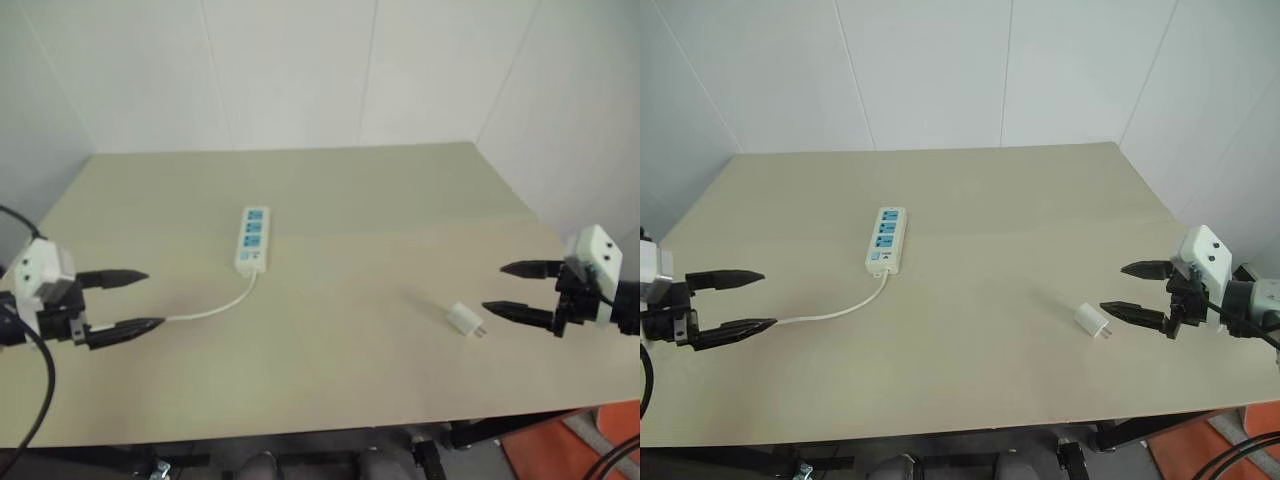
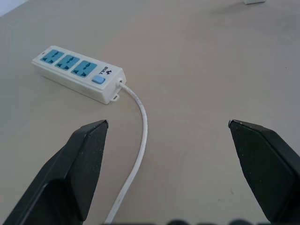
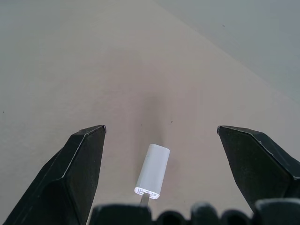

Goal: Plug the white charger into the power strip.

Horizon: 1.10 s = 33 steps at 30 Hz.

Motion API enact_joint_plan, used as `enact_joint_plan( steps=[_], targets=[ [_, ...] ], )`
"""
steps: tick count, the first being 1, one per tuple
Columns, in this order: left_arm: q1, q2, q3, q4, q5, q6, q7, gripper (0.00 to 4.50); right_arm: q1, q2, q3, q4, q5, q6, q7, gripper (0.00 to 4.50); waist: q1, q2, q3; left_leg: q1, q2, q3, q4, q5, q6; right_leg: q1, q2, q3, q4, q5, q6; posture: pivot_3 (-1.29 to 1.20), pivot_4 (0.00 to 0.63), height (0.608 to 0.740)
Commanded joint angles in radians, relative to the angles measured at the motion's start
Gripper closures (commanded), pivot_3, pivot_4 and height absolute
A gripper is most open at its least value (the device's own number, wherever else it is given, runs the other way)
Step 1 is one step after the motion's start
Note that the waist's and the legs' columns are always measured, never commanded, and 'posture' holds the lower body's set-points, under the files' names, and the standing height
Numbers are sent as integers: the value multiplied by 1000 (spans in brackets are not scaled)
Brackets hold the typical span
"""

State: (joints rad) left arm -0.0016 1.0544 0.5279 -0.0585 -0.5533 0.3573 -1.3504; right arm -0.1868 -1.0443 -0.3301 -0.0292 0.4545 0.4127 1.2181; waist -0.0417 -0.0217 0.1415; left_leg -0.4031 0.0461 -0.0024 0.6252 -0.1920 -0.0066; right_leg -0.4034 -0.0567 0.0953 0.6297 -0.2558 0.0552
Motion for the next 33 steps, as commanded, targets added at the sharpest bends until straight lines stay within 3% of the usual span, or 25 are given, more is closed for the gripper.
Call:
enact_joint_plan(
  steps=[1,10,14,20,24,27,33],
  targets=[
    [-10,5,14,-2,-22,3,-5,18,-13,-19,-43,-14,14,-20,1,0,0,0,0,0,0,0,0,0,0,0,0,0,0,0,0,0,150,740],
    [-40,-27,-3,-4,-28,4,30,18,-19,-14,-42,-11,13,-22,-7,0,1,0,0,0,0,0,0,0,0,0,0,0,0,0,0,0,150,740],
    [-157,-137,-76,-21,47,-2,262,18,-39,-3,-31,-13,15,-15,-25,0,9,0,0,0,0,0,1,0,0,2,0,0,0,1,2,0,150,740],
    [-311,-268,-175,-98,63,135,538,18,-92,4,-25,-25,41,0,-30,0,13,-2,0,-1,0,0,3,0,0,3,1,1,0,5,0,0,150,740],
    [-407,-448,-264,-137,142,289,858,18,-179,35,23,-22,27,12,-67,0,17,-3,0,0,-1,0,4,0,0,5,1,1,-1,7,0,0,150,740],
    [-424,-595,-320,-168,203,319,1033,18,-233,63,60,-26,19,12,-87,0,16,-4,0,4,-1,-1,4,0,0,11,0,2,-3,7,0,0,150,740],
    [-484,-743,-420,-55,374,236,1239,18,-272,81,86,-22,27,12,-79,0,26,-6,1,4,-3,-1,4,0,0,11,0,2,-3,7,0,0,150,740]
  ],
)
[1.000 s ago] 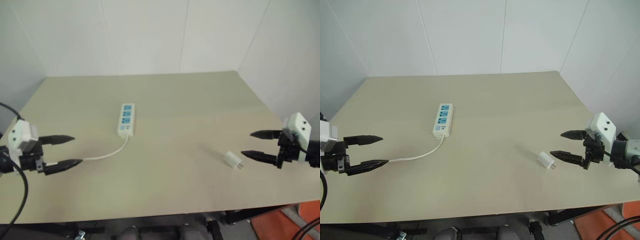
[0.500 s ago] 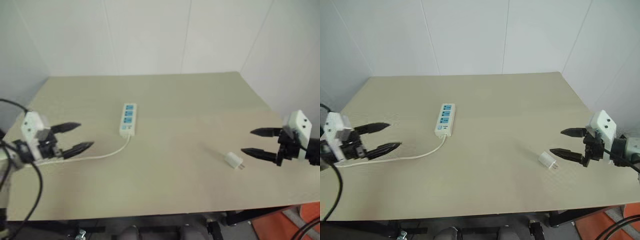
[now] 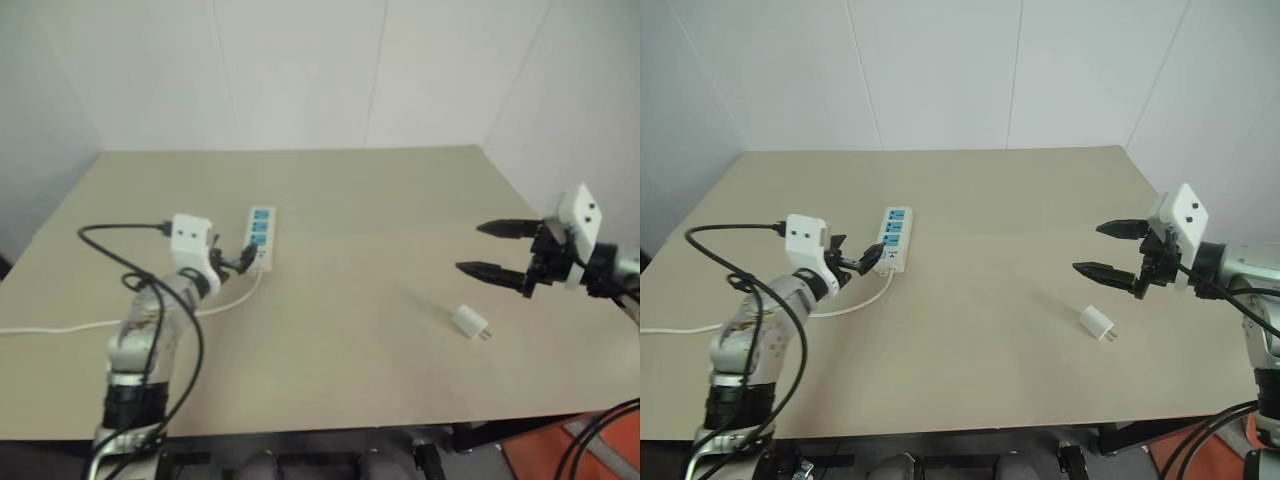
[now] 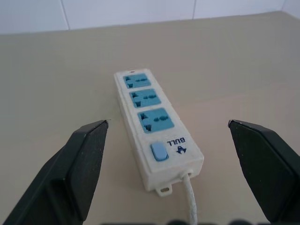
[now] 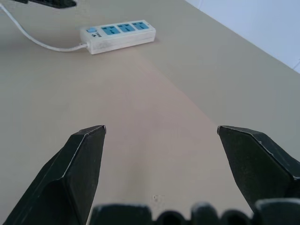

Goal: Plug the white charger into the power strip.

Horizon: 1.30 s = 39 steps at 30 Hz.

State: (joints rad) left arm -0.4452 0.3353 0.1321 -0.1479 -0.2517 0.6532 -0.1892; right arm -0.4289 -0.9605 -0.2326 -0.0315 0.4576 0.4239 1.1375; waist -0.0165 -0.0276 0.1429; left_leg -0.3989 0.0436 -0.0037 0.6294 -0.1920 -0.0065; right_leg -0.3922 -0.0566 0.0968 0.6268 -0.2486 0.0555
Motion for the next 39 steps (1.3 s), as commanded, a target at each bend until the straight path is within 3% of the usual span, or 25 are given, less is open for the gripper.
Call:
enact_joint_plan(
  steps=[1,6,15,39],
  targets=[
    [-55,-40,-38,72,104,-88,107,18,-36,0,-7,-16,21,0,0,0,2,0,0,0,0,0,0,0,0,0,0,0,0,0,0,0,150,740],
    [-150,-123,-57,306,200,-248,228,18,-58,16,5,-12,23,0,-1,0,4,0,0,0,-1,0,1,0,0,2,-1,0,-1,0,1,0,150,740],
    [-268,-186,-72,654,239,-505,245,18,-56,34,-7,-30,39,12,-9,0,3,0,0,-1,-2,0,0,0,0,1,-2,0,-3,0,2,0,150,740],
    [-204,-251,-58,736,246,-524,292,18,-54,17,-15,-57,92,42,-10,0,3,-1,0,-1,-3,-1,0,0,0,1,-2,0,-2,1,3,0,150,740]
  ],
)
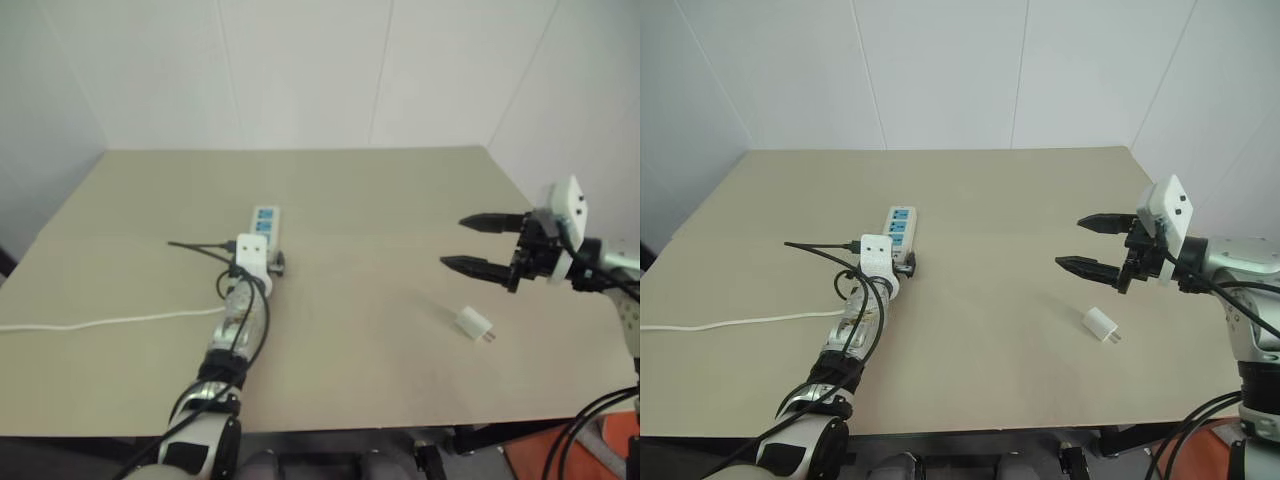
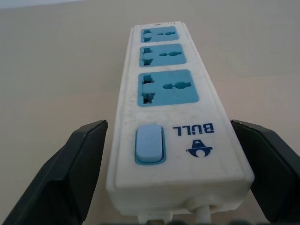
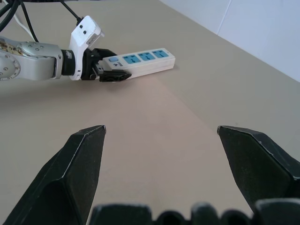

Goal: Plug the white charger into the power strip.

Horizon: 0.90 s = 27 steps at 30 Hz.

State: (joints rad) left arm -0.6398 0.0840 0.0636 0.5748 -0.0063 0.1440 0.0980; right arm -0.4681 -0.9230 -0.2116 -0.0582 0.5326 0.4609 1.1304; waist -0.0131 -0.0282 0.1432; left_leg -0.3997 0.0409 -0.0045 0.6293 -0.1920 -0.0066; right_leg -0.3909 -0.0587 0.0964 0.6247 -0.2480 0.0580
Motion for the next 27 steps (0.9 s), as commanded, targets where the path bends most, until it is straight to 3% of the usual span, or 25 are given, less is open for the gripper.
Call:
enact_joint_plan(
  steps=[1,14,19,27],
  targets=[
    [-11,0,13,21,-3,-11,3,18,-16,-21,-36,-31,18,6,-3,0,0,0,0,0,0,0,0,0,0,0,0,0,0,0,0,0,150,740],
    [-75,14,47,247,-31,-80,-73,18,10,-23,-63,-77,38,30,-14,0,1,4,-3,5,-2,-2,0,0,0,4,0,1,1,-4,7,0,150,740],
    [-107,23,54,296,-48,-92,-121,1201,15,-26,-73,-84,44,39,-18,0,1,4,-3,5,-3,-3,0,0,0,4,-1,1,1,-4,7,0,150,740],
    [-110,31,62,305,-51,-93,-161,1199,3,-28,-71,-69,55,36,-20,0,1,5,-4,5,-4,-4,0,0,0,4,-1,1,1,-5,8,0,150,740]
  ],
)
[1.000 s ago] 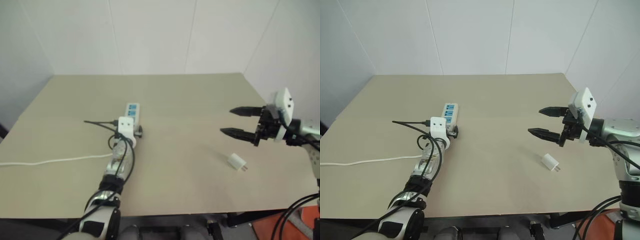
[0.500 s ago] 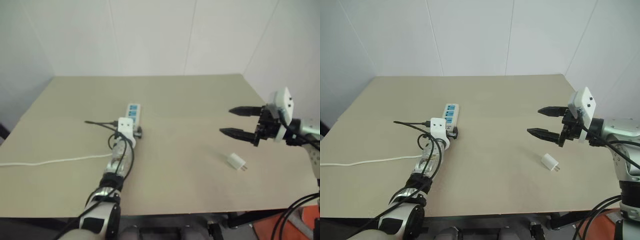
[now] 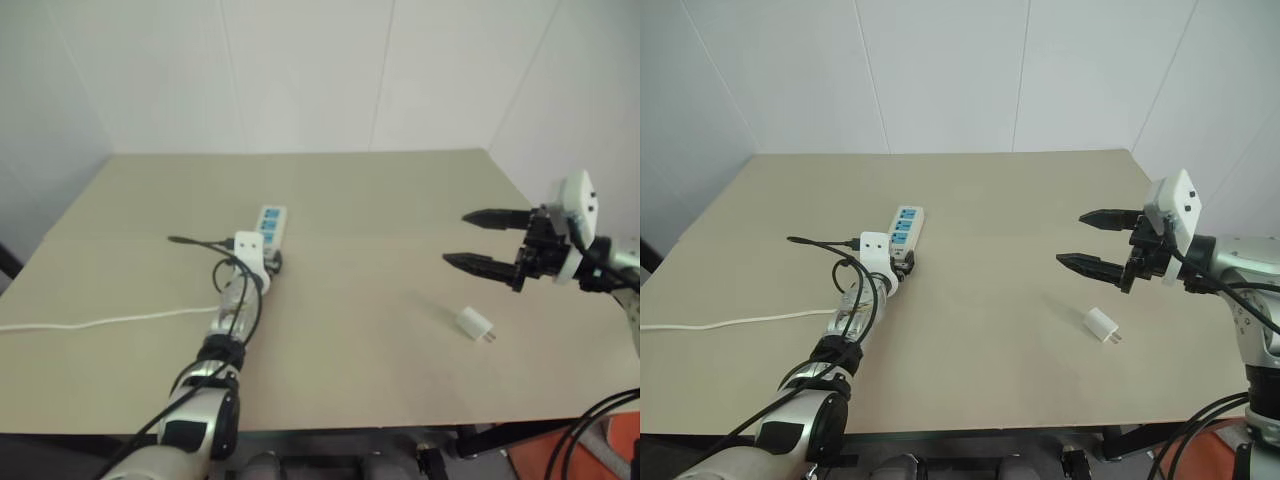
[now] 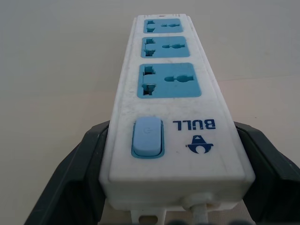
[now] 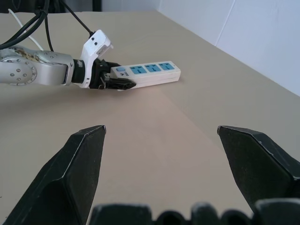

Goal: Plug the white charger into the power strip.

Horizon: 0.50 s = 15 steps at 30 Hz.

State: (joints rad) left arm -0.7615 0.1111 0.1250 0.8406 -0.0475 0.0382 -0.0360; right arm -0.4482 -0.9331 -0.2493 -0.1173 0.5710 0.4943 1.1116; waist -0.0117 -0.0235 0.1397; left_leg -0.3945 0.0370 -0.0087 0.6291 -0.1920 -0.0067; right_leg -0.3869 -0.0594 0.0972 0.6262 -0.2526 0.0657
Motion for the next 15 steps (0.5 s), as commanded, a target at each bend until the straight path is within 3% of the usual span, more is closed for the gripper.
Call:
enact_joint_plan(
  steps=[1,10,15],
  targets=[
    [17,9,-9,27,-4,13,-47,1199,-19,-17,-33,-8,16,2,-2,0,0,0,0,0,0,0,0,0,0,0,0,0,0,0,0,0,150,740],
    [148,140,-118,-254,-43,57,-477,1199,-24,-15,-27,13,11,-4,-2,0,-4,0,0,-3,0,0,-2,0,0,-2,0,0,-1,2,-4,0,150,740],
    [260,317,-182,-465,-125,80,-843,1199,-19,-19,-28,20,15,0,8,0,-9,0,0,-5,0,0,-3,0,0,-5,0,0,-2,3,-7,0,150,740]
  ],
)
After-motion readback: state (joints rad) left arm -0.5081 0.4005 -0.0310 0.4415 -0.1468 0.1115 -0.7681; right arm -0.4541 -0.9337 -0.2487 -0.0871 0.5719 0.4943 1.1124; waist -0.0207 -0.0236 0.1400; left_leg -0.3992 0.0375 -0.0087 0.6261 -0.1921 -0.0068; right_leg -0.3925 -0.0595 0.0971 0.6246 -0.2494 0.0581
